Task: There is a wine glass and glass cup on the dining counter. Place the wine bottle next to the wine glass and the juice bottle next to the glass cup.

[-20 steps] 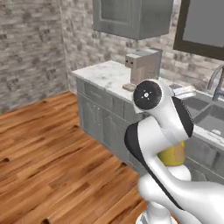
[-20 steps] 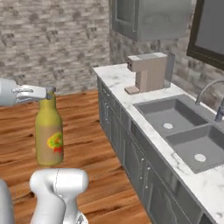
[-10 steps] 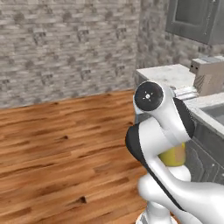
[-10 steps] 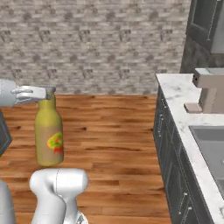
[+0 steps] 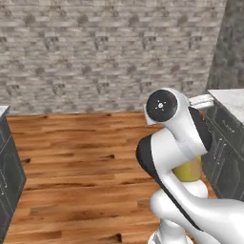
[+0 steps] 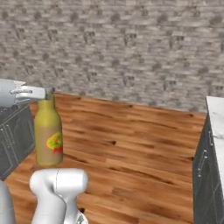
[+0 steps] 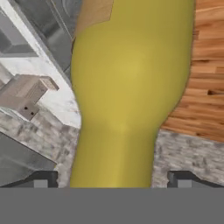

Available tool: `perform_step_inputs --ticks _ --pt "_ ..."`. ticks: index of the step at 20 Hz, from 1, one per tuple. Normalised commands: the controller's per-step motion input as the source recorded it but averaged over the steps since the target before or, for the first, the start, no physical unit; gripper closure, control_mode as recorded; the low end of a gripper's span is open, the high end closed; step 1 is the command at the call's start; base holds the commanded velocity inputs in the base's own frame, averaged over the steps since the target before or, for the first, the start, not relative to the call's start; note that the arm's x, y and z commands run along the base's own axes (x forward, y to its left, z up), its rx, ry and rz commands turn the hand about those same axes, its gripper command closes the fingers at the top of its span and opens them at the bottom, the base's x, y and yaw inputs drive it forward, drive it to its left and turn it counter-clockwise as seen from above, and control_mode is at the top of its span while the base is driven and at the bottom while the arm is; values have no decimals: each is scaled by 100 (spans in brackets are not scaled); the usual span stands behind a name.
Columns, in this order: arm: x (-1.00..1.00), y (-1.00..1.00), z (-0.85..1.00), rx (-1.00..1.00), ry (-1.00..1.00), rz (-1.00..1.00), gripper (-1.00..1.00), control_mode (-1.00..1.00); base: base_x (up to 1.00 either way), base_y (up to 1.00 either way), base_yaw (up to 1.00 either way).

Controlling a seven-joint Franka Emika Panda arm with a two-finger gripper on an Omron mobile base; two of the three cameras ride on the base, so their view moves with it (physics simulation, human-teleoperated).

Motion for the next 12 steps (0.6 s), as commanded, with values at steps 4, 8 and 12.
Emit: perform_step_inputs --ticks 4,8,12 --pt "0 0 0 0 0 0 100 100 100 0 45" --pt "0 0 0 0 0 0 100 100 100 0 49" --pt "0 0 0 0 0 0 100 100 100 0 52"
